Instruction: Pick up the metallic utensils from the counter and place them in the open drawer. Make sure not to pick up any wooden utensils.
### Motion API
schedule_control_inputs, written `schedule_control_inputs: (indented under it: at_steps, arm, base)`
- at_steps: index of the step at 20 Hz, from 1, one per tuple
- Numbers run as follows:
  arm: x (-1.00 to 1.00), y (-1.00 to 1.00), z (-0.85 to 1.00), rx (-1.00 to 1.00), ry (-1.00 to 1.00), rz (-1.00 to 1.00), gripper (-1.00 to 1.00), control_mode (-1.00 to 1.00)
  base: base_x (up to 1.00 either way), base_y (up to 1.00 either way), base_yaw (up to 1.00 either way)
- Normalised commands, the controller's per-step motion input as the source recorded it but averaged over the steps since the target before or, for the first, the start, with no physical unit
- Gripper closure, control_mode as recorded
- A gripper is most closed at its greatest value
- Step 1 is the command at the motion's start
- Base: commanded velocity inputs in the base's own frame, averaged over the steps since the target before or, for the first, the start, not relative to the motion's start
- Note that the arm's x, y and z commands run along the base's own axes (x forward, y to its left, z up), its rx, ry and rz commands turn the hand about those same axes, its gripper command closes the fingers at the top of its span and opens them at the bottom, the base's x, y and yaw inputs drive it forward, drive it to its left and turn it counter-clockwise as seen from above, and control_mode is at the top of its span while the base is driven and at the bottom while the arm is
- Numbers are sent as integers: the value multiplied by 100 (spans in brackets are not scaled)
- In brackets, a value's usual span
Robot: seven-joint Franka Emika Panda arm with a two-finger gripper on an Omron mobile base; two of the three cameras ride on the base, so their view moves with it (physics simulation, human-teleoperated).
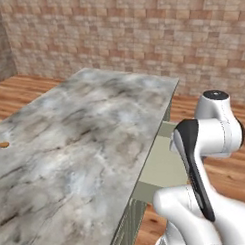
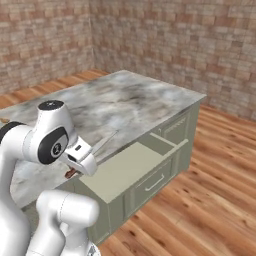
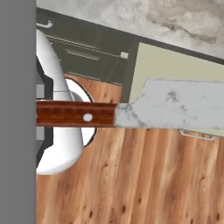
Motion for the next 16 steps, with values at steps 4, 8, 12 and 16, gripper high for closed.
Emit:
schedule_control_inputs:
  at_steps: [4,8,12,16]
  arm:
    - [16,-14,-12,0,0,0,100,-100]
    - [58,-4,-40,0,-5,0,100,-100]
    - [59,0,-48,0,-11,0,100,-100]
    - [76,-12,-43,0,-5,0,100,-100]
  base:
    - [0,0,0]
    - [0,0,0]
    - [0,0,0]
    - [0,0,0]
